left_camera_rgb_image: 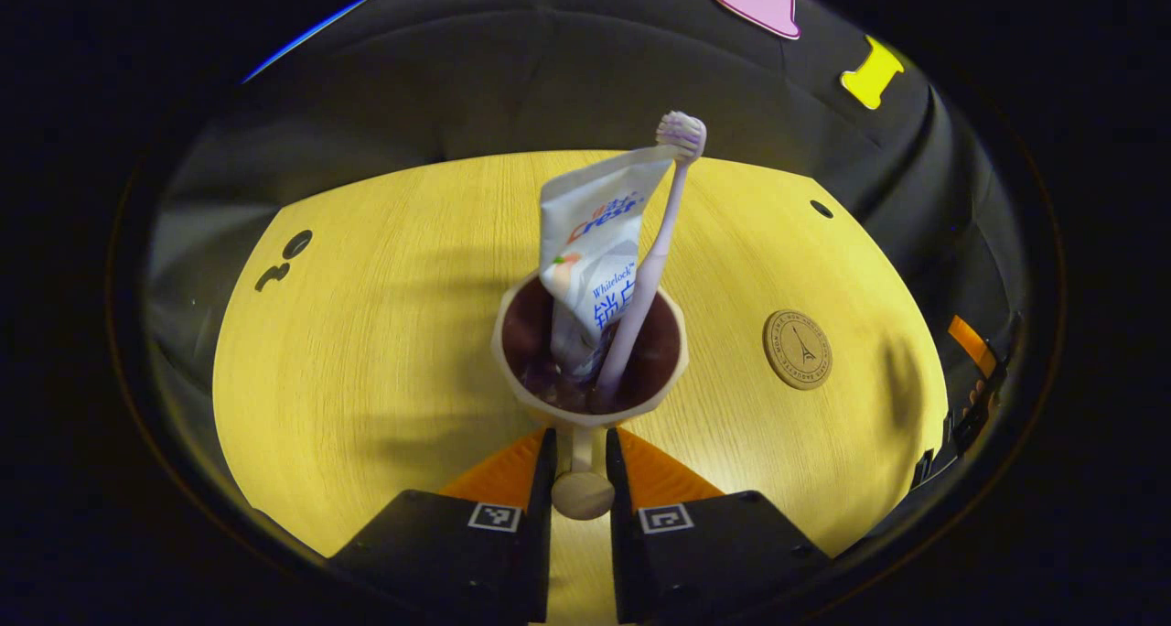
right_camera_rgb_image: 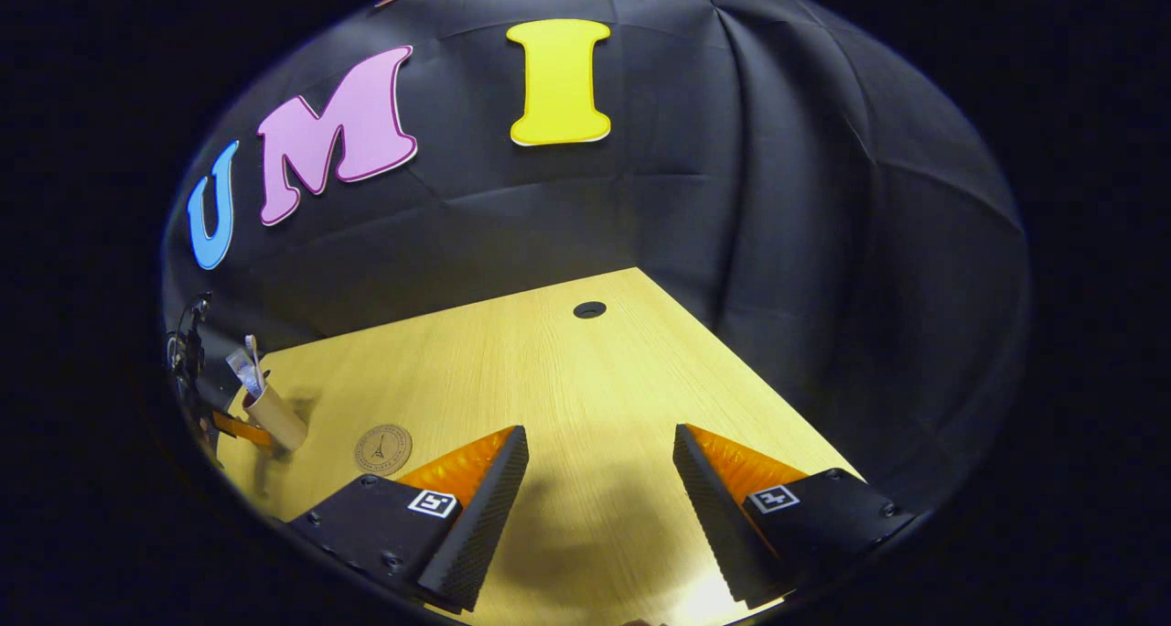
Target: Put the toothbrush and toothpaste on the desktop into the cup, then pick up the cup and place it on the coaster on the desktop.
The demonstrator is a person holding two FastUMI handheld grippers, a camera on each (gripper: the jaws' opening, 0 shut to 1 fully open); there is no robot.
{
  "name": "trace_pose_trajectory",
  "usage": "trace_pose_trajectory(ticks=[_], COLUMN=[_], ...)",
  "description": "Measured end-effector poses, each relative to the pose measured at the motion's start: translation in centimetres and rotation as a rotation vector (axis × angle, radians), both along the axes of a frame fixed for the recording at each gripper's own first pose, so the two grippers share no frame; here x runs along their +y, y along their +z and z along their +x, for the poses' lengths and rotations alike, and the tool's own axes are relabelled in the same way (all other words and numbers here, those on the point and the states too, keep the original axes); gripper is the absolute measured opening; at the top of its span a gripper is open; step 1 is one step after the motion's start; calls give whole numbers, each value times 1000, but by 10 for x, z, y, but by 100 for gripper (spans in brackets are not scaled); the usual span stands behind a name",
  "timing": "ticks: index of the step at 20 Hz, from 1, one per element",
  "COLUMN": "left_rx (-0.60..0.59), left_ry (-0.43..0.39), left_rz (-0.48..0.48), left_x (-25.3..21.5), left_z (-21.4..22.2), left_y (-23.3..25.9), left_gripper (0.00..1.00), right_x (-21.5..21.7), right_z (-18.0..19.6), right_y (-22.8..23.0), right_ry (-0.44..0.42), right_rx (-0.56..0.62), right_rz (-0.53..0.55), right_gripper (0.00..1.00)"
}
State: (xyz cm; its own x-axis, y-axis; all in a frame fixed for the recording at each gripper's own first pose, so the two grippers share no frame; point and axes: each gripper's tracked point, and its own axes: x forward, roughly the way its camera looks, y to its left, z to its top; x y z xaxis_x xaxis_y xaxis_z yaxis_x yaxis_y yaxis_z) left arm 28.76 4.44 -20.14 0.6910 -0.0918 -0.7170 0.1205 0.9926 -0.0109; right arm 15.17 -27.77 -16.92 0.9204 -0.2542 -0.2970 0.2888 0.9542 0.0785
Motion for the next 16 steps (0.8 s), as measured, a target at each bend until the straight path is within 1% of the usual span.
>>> trace_pose_trajectory(ticks=[3,6,9,12,16], left_rx=[-8,-36,-46,-69,-113], left_ry=[9,32,45,25,-31], left_rz=[5,-17,-19,-2,-14], left_x=[-1,-4,-6,-8,-41], left_z=[0,0,-1,-7,-6], left_y=[0,3,4,12,40], left_gripper=[28,25,24,24,24], right_x=[7,10,15,17,16], right_z=[1,-1,-4,-8,-14], right_y=[-2,-3,-7,-10,-12], right_ry=[11,21,31,32,33], right_rx=[6,8,23,30,32], right_rz=[22,3,-2,8,13], right_gripper=[98,98,98,98,98])
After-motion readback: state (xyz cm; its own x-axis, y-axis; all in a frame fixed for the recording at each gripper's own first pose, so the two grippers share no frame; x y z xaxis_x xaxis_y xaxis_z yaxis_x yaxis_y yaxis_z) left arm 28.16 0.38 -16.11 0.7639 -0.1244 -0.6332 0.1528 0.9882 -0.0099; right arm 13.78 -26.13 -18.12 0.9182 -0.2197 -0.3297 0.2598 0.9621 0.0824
